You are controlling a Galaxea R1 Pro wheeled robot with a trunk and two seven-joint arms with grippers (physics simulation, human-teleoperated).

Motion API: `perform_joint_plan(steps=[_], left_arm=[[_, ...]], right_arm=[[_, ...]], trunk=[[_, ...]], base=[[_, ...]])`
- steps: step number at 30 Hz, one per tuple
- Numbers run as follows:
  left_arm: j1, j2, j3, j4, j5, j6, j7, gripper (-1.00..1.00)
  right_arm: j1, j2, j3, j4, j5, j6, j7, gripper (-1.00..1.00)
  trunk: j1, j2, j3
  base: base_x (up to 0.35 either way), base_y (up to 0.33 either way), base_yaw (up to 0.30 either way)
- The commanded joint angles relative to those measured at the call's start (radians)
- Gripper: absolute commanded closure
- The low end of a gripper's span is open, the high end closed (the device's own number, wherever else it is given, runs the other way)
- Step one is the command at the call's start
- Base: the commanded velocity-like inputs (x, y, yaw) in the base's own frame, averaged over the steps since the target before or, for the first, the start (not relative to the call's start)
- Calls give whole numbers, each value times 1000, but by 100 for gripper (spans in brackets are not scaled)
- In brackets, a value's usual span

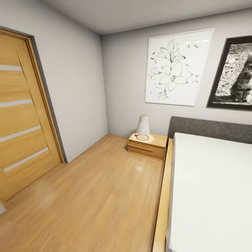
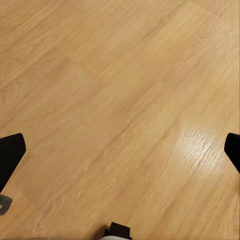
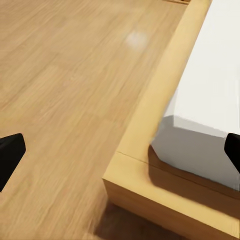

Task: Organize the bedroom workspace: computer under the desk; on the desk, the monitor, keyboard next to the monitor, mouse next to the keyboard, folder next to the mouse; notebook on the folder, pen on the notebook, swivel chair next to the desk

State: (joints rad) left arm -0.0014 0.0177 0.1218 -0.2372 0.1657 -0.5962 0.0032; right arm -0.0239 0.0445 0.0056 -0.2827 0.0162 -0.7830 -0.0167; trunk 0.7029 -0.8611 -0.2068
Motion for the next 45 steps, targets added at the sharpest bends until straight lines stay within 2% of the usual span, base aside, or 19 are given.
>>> perform_joint_plan(steps=[1,7,17,45], left_arm=[[0,0,-2,-1,5,-2,0,-100],[0,-1,-2,-1,5,-2,0,-100],[0,-1,-4,-1,5,-2,0,-100],[0,-4,-4,-1,5,-2,0,-100]], right_arm=[[-1,0,1,0,2,-3,-2,-100],[-1,0,1,0,2,-4,-2,-100],[-1,0,2,10,2,-4,-2,-100],[-1,1,2,13,2,-4,-2,-100]], trunk=[[0,-1,-1],[0,-1,-1],[0,-1,-1],[0,-1,-1]], base=[[0,0,285],[40,0,285],[212,0,285],[5,0,285]])
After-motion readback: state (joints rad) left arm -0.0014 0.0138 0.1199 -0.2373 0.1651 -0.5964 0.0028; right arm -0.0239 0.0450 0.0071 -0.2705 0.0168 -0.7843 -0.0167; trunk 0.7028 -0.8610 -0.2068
